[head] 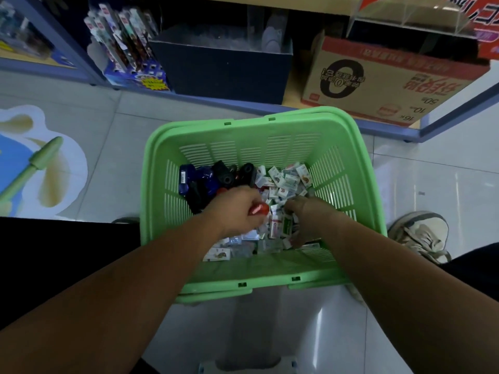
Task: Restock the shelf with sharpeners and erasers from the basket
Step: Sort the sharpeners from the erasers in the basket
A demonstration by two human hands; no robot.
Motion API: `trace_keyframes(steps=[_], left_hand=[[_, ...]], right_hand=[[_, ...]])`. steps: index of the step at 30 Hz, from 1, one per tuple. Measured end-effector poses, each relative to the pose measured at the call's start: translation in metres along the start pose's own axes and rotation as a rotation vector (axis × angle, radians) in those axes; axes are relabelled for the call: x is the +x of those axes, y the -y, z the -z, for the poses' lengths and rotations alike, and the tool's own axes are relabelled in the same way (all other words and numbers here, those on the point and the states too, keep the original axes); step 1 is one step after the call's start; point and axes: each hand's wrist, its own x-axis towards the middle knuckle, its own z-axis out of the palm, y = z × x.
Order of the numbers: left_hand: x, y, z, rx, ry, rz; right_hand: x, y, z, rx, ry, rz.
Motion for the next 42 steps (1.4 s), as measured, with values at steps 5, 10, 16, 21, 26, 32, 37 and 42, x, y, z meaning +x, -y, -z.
trace_keyframes(steps=[5,10,16,21,26,32,37,42], left_hand=[[-0.008,0.02,0.036,0.278,-0.437,0.136],[-0.016,-0.01,0.015,0.097,-0.321,-0.149],[-0.006,-0.011,-0.04,0.098,0.216,-0.059],[0.005,0.007,-0.036,-0.099,0.14,0.058],[0.011,0.012,-0.039,-0.142,0.121,0.064],[0.013,0.011,-0.038,-0.19,0.127,0.095],[0.017,0.004,-0.038,-0.196,0.046,0.1],[0.032,-0.024,-0.047,-0.114,0.065,0.022]], right_hand=[[0.001,0.008,-0.001,-0.097,0.019,-0.02],[0.004,0.009,0.004,-0.063,0.044,-0.058],[0.008,0.004,0.002,0.062,0.099,-0.058],[0.012,0.002,-0.001,0.094,0.154,-0.034],[0.011,0.003,0.013,0.102,0.162,-0.04],[0.007,-0.001,0.064,0.255,-0.078,-0.04],[0.002,0.006,0.086,0.199,-0.358,-0.053],[-0.021,0.003,0.074,0.304,-0.32,0.017]])
